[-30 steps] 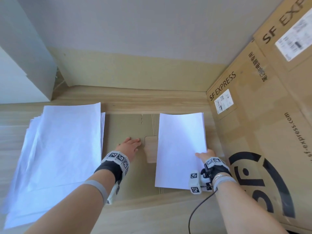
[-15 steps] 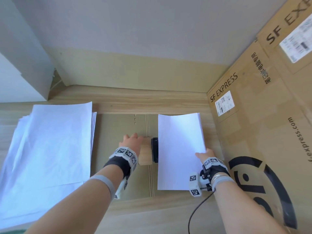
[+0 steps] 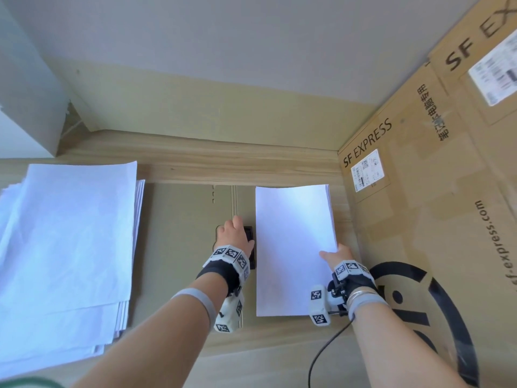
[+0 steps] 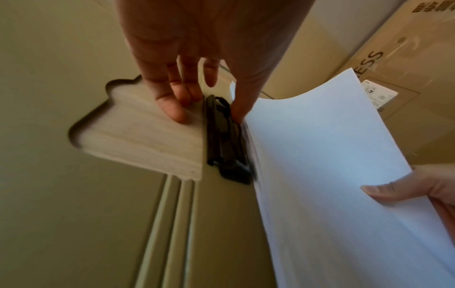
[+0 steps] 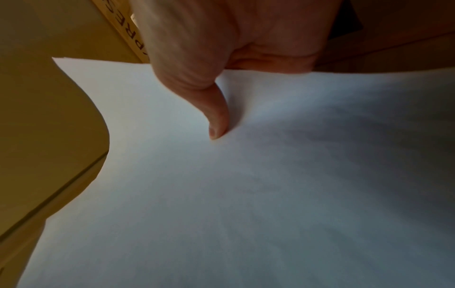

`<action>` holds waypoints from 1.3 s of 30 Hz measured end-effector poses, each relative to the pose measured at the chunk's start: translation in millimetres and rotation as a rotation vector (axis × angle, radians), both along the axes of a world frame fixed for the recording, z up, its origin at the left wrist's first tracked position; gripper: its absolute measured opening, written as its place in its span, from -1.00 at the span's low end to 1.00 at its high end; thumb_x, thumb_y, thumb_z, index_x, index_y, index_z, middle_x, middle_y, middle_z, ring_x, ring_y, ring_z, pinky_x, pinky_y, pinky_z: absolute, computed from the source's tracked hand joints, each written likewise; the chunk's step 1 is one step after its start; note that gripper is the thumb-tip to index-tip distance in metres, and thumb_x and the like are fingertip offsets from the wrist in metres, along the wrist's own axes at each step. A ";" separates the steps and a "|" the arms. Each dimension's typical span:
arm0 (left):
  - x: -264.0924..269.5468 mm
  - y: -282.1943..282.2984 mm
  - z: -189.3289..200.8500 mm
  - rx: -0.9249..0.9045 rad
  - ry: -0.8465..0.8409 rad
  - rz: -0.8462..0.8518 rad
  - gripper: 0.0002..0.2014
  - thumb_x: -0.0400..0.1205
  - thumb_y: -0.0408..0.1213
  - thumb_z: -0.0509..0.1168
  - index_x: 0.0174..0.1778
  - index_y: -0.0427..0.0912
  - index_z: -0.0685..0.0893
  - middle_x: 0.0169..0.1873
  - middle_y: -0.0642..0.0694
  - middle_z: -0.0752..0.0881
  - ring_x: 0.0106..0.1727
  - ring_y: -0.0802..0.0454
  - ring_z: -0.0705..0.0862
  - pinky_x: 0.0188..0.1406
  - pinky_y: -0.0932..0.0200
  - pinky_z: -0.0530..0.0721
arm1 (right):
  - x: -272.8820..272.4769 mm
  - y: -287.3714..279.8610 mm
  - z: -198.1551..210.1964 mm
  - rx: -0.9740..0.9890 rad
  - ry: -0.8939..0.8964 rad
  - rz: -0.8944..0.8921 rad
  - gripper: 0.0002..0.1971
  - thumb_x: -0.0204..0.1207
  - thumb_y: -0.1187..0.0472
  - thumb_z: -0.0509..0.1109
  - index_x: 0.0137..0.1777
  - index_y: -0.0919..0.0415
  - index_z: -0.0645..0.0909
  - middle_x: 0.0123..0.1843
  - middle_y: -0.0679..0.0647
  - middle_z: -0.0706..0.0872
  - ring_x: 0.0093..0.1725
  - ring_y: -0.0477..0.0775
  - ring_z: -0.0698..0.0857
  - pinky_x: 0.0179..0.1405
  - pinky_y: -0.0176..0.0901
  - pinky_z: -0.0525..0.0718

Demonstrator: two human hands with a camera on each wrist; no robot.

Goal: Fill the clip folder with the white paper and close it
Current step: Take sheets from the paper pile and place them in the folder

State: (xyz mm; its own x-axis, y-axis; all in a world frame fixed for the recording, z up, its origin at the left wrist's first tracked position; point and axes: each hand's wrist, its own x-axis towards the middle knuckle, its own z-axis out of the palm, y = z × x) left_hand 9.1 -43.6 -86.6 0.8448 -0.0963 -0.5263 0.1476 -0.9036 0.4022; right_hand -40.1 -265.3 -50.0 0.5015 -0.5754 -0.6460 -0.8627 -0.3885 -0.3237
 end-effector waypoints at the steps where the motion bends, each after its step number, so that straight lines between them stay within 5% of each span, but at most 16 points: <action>1: 1.9 -1.6 -1.4 0.040 0.022 -0.023 -0.41 0.58 -0.03 0.31 0.41 -0.28 0.32 0.35 -0.23 0.48 0.41 -0.21 0.43 0.45 0.02 0.42 | 0.4 0.0 -0.5 0.003 -0.002 0.000 -0.68 0.52 0.36 0.32 0.26 0.45 0.56 0.25 0.35 0.69 0.22 0.32 0.66 0.19 -0.03 0.59; 5: 9.6 -5.4 -7.9 0.140 0.153 -0.031 -0.31 0.51 0.17 0.30 0.40 -0.26 0.41 0.31 -0.23 0.53 0.40 -0.17 0.48 0.33 0.03 0.53 | 0.6 -2.5 -3.1 0.006 -0.009 -0.012 -0.66 0.51 0.35 0.33 0.27 0.45 0.54 0.26 0.34 0.67 0.03 0.23 0.63 0.21 -0.01 0.59; 7: 12.1 -5.8 -8.2 0.139 0.214 -0.037 -0.41 0.51 0.17 0.28 0.29 -0.22 0.53 0.17 -0.18 0.62 0.26 -0.12 0.60 0.13 0.08 0.63 | 0.1 -2.1 -2.8 0.012 -0.001 -0.023 -0.64 0.53 0.34 0.33 0.31 0.46 0.51 0.27 0.32 0.65 0.16 0.29 0.64 0.22 -0.01 0.57; 11: 14.4 -5.0 -5.8 0.153 0.244 -0.114 -0.64 0.56 0.05 0.18 0.02 -0.16 0.65 -0.15 -0.09 0.59 -0.10 -0.11 0.59 0.07 0.14 0.60 | 0.6 -1.0 -5.5 0.039 0.006 -0.047 -0.60 0.54 0.33 0.35 0.35 0.46 0.48 0.34 0.33 0.62 0.31 0.32 0.61 0.19 -0.06 0.53; 14: 15.3 -6.5 -1.8 0.172 0.272 -0.124 -0.65 0.56 0.04 0.16 -0.39 -0.15 0.50 -0.31 -0.06 0.57 -0.17 -0.10 0.58 -0.08 0.17 0.55 | 2.4 -2.9 -4.6 0.055 0.034 -0.046 -0.56 0.54 0.30 0.36 0.39 0.44 0.44 0.38 0.32 0.59 0.34 0.30 0.58 0.24 -0.05 0.51; 16: 16.2 -6.5 -0.7 0.174 0.278 -0.128 -0.61 0.58 0.04 0.15 -0.49 -0.13 0.40 -0.44 -0.03 0.48 -0.21 -0.08 0.58 -0.19 0.20 0.53 | 4.4 -4.1 -3.4 0.054 0.055 -0.033 -0.53 0.54 0.27 0.37 0.41 0.43 0.42 0.40 0.30 0.58 0.36 0.29 0.58 0.28 -0.04 0.50; 21: 18.7 0.9 7.6 0.160 0.234 -0.178 -0.57 0.64 -0.04 0.12 -0.53 -0.15 0.30 -0.55 -0.01 0.37 -0.40 0.00 0.48 -0.52 0.27 0.31 | 10.0 -4.3 -2.2 0.070 0.096 0.008 -0.45 0.52 0.21 0.40 0.47 0.40 0.38 0.43 0.28 0.55 0.37 0.28 0.56 0.33 -0.01 0.48; 23: 19.1 2.8 7.5 0.137 0.246 -0.186 -0.54 0.66 -0.08 0.11 -0.55 -0.16 0.26 -0.56 -0.02 0.35 -0.49 0.01 0.40 -0.48 0.24 0.34 | 10.2 -5.5 0.2 0.080 0.114 0.000 -0.39 0.53 0.19 0.40 0.51 0.40 0.30 0.48 0.28 0.49 0.43 0.29 0.51 0.39 0.03 0.44; 27: 19.9 4.2 10.4 0.157 0.254 -0.221 -0.55 0.69 -0.09 0.07 -0.53 -0.17 0.26 -0.53 -0.03 0.35 -0.31 -0.06 0.47 -0.21 0.17 0.41 | 10.0 -9.4 4.4 0.096 0.125 -0.021 -0.28 0.51 0.11 0.42 0.57 0.34 0.20 0.55 0.26 0.40 0.48 0.31 0.45 0.46 0.14 0.42; 32: 19.4 9.5 6.1 0.092 0.276 -0.208 -0.62 0.70 -0.17 0.05 -0.46 -0.14 0.26 -0.50 -0.03 0.38 -0.48 0.05 0.39 -0.51 0.24 0.29 | 12.1 -6.5 1.6 0.095 0.112 -0.006 -0.33 0.50 0.15 0.43 0.54 0.37 0.27 0.52 0.28 0.45 0.46 0.30 0.48 0.45 0.11 0.43; 39: 21.4 9.3 0.2 0.103 0.258 -0.210 -0.63 0.68 -0.18 0.08 -0.47 -0.16 0.28 -0.53 -0.03 0.38 -0.47 0.00 0.41 -0.49 0.21 0.35 | 9.2 -14.2 1.9 0.149 0.056 -0.125 -0.26 0.48 0.13 0.46 0.55 0.40 0.19 0.55 0.31 0.37 0.50 0.33 0.41 0.48 0.24 0.39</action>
State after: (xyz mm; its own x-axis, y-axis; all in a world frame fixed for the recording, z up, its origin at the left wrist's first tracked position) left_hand 30.5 -34.3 -86.4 0.6504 -0.1891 -0.7357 0.0392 -0.9589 0.2811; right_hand -31.0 -279.4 -48.2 0.3934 -0.5267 -0.7535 -0.9193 -0.2287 -0.3202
